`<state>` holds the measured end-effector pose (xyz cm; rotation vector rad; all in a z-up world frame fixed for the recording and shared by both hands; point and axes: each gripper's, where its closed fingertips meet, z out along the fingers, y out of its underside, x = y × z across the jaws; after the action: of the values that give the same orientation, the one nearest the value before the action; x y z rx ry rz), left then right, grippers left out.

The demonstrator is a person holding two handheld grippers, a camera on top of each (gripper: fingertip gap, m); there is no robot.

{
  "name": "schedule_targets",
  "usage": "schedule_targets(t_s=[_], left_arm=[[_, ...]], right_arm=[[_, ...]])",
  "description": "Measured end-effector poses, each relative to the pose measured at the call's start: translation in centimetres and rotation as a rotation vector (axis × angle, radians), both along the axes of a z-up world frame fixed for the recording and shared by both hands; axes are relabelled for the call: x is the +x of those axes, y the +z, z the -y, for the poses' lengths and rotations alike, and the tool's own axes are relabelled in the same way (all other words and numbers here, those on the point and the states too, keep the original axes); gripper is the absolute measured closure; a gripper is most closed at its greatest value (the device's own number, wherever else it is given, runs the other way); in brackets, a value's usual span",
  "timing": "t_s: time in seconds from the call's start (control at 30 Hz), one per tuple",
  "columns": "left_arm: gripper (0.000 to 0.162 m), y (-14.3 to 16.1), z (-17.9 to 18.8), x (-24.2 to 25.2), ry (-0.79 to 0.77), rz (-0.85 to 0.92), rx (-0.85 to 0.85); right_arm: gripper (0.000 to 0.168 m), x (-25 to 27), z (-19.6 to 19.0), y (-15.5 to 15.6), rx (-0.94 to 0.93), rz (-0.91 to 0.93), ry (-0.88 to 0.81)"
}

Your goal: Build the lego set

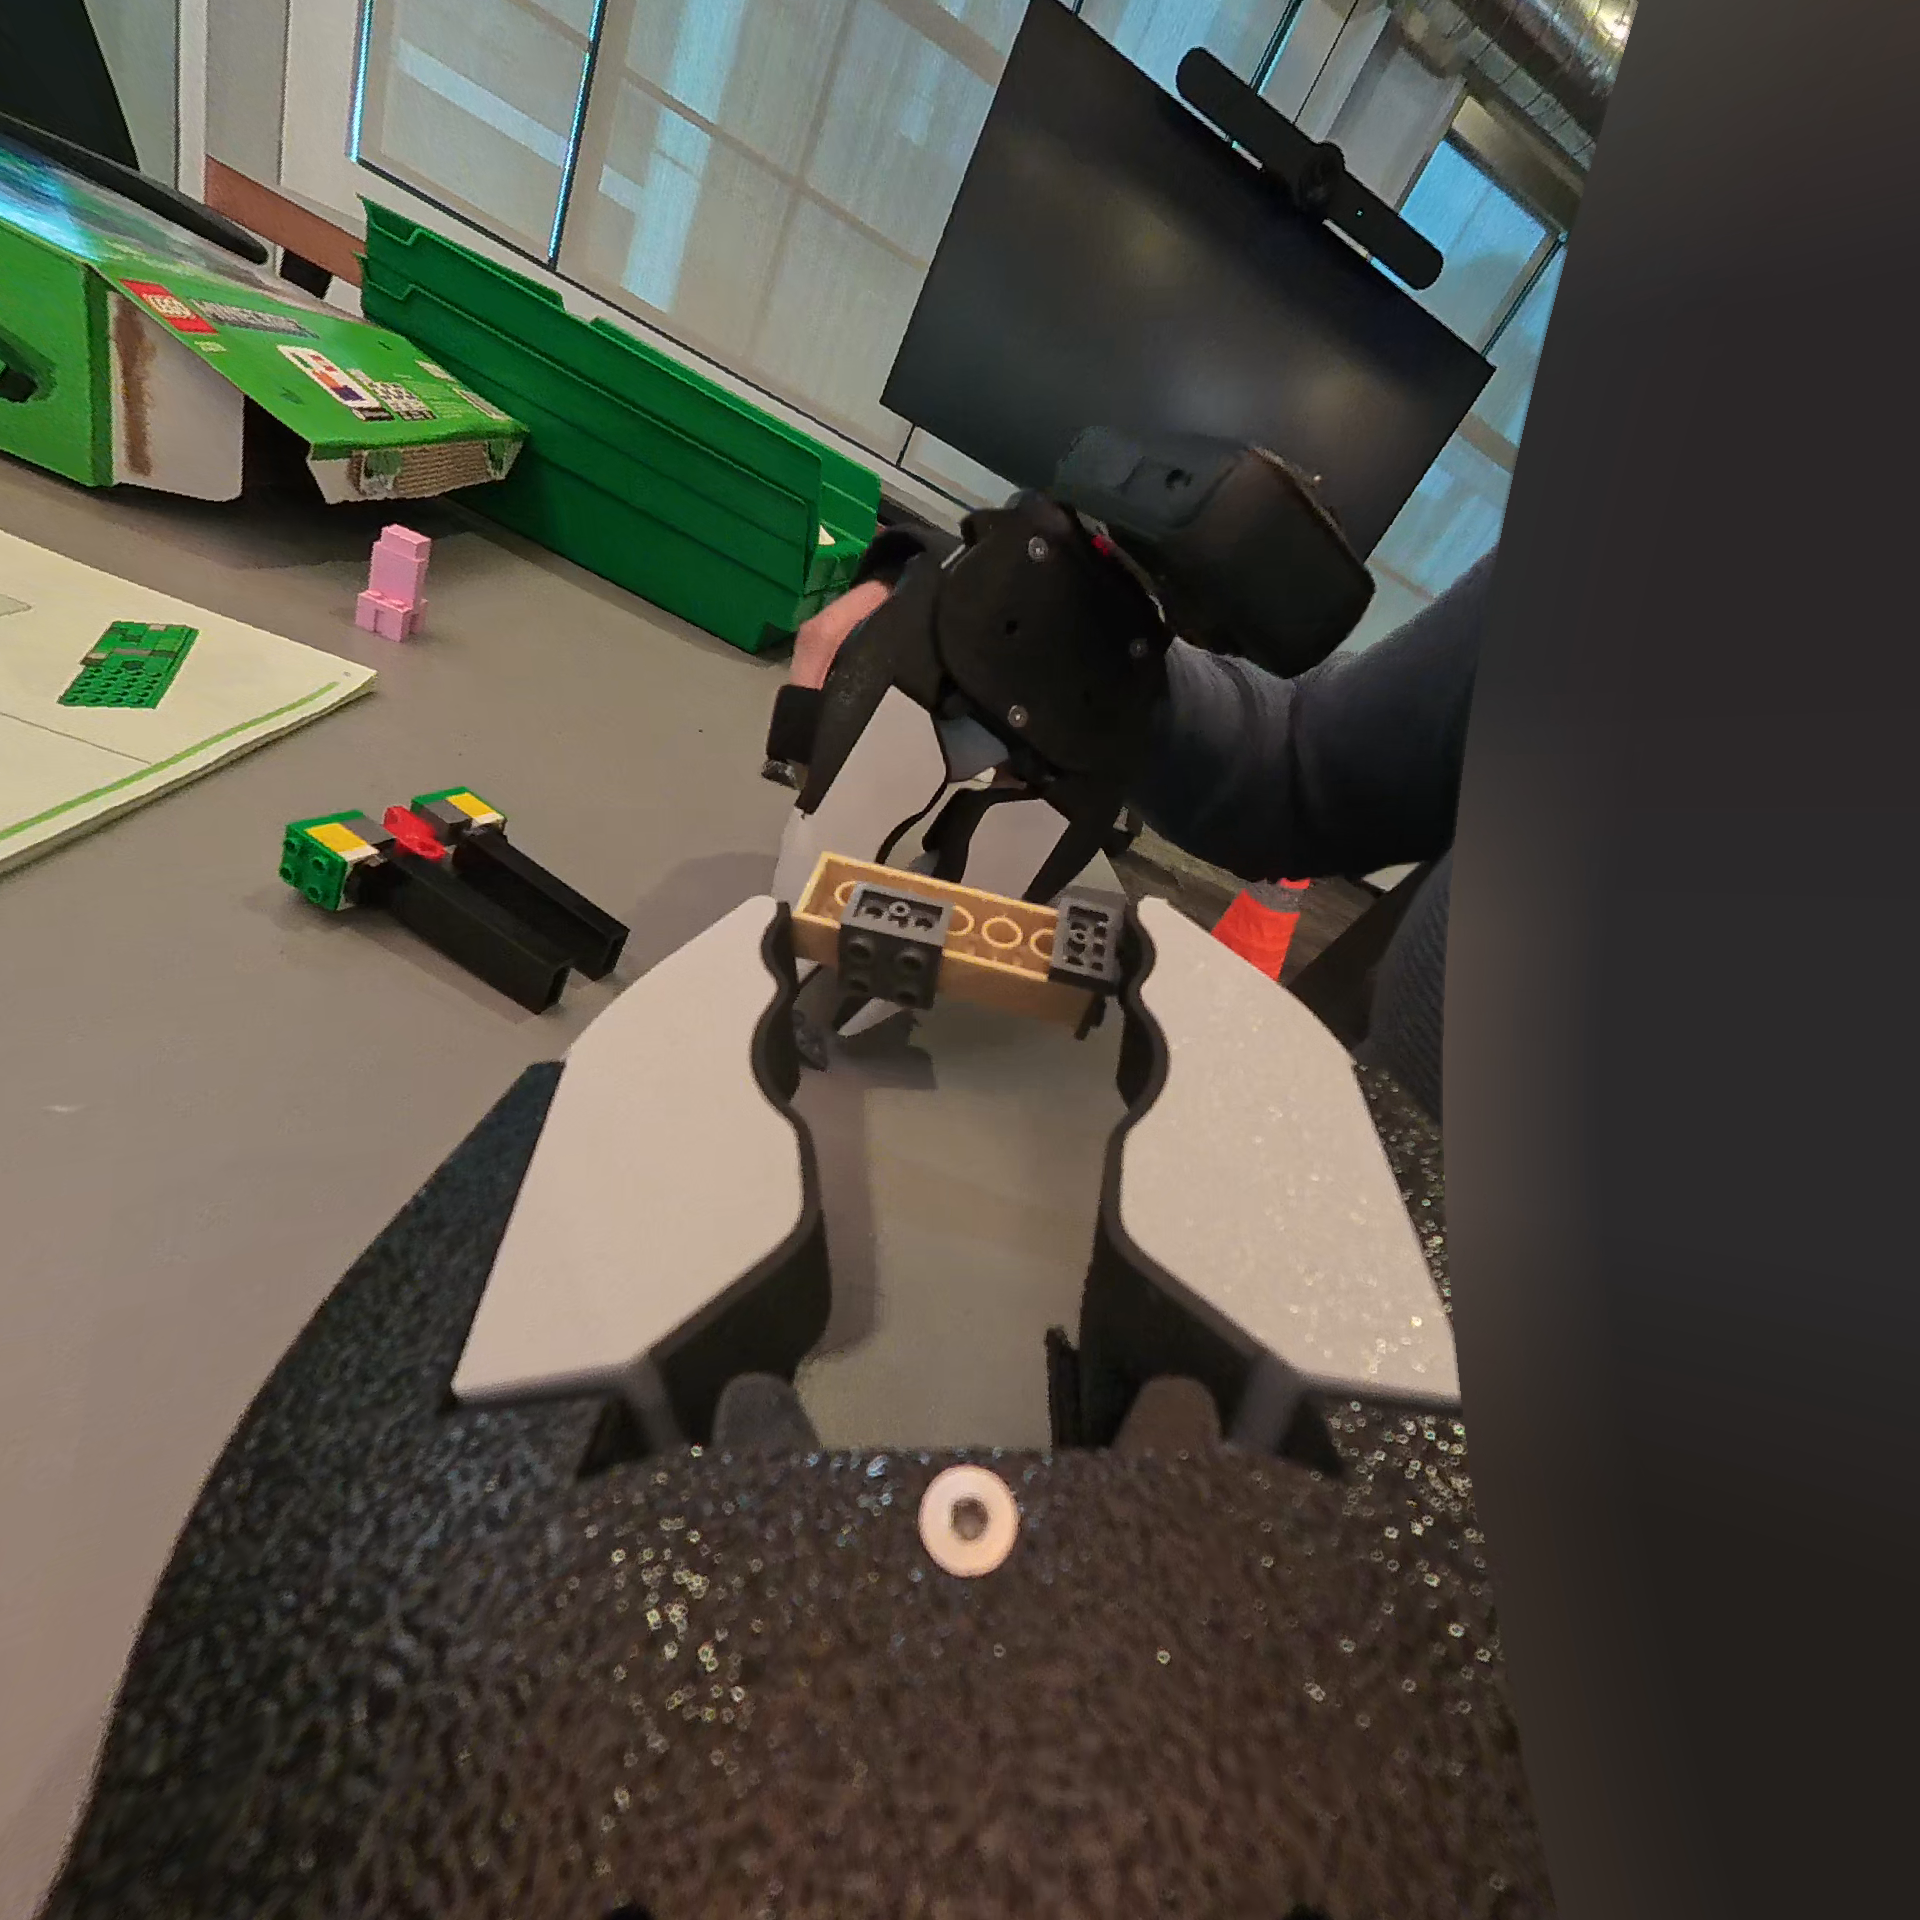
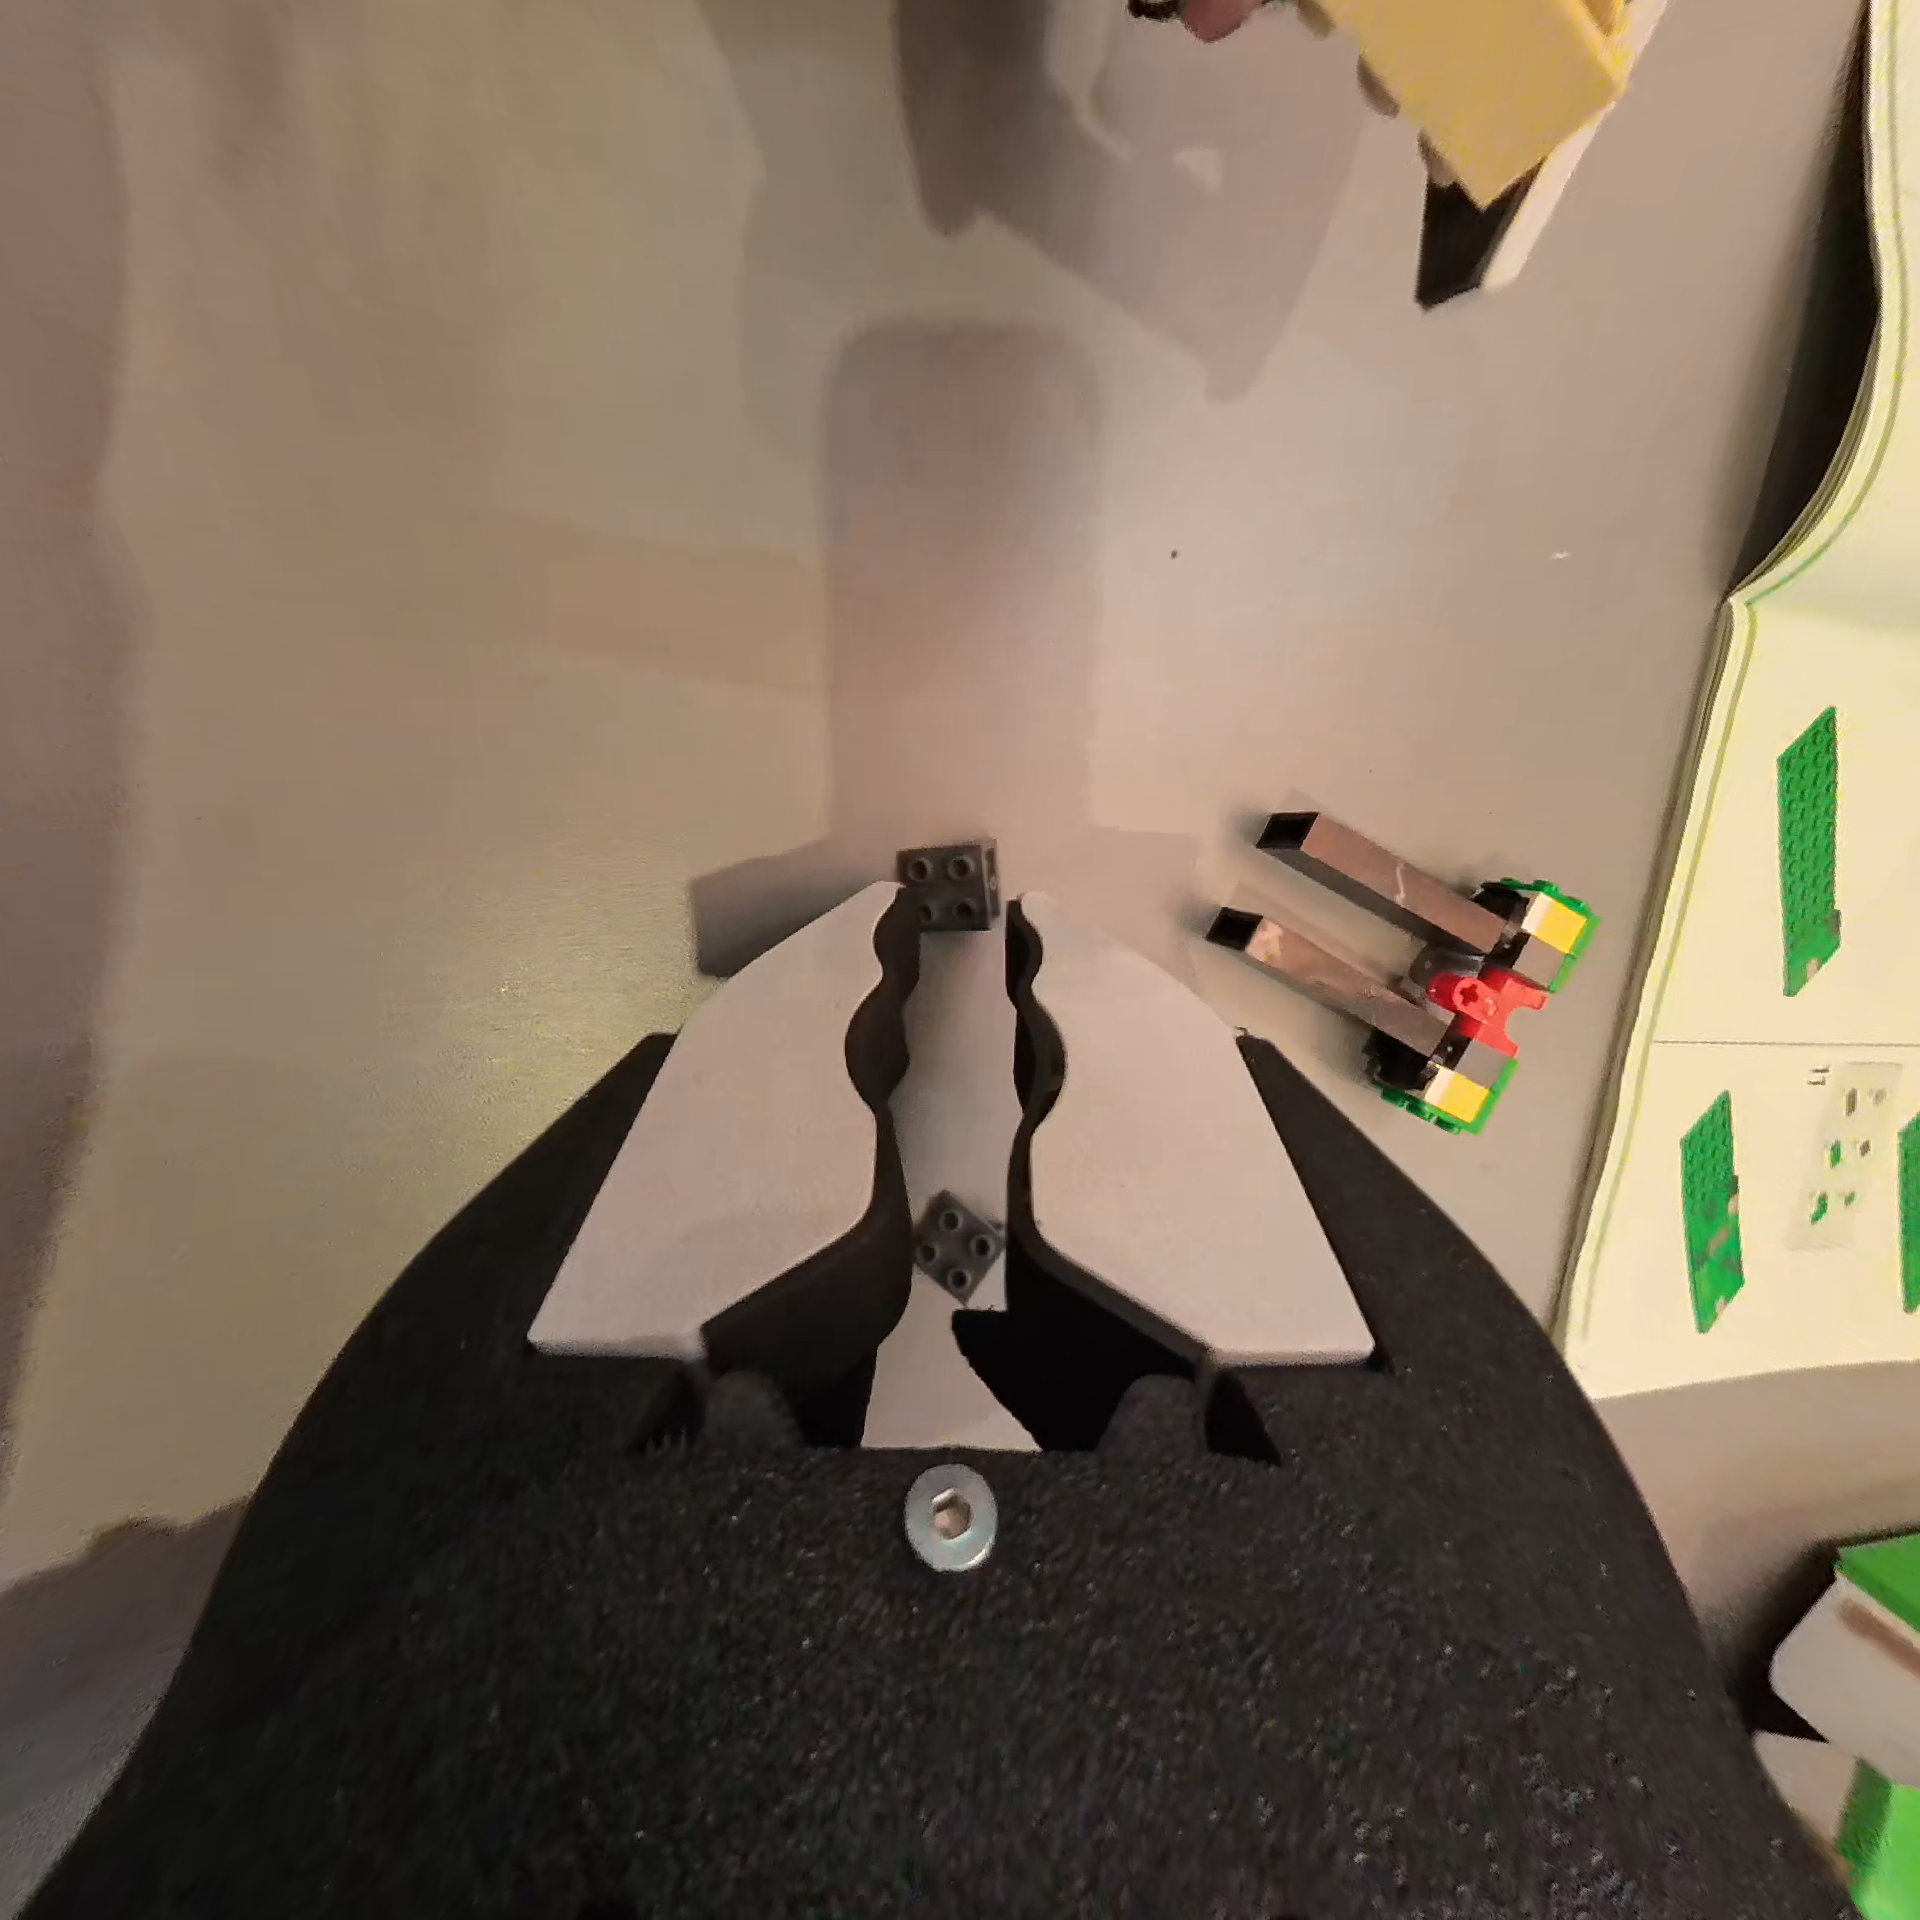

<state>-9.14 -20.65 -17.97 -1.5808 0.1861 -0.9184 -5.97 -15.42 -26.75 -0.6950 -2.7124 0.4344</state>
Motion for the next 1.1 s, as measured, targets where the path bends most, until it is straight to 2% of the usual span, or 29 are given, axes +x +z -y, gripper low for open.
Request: schedule_targets(t_s=[0.47,0.77,0.87,1.1], left_arm=[[0.103,0.0,0.0,0.0,-0.003,0.004,-0.002],[0.103,0.0,0.0,0.0,-0.002,0.007,-0.002],[0.103,0.0,0.0,-0.1,-0.001,0.009,-0.002],[0.103,0.0,0.0,-0.1,-0.002,0.01,-0.003]], right_arm=[[0.153,0.1,0.3,-0.8,0.037,0.075,0.1],[0.155,0.0,0.1,-0.6,-0.045,-0.076,0.025],[0.162,-0.5,0.0,0.5,-0.113,-0.166,-0.017],[0.164,-0.2,-0.1,-0.2,-0.143,-0.153,-0.046]])
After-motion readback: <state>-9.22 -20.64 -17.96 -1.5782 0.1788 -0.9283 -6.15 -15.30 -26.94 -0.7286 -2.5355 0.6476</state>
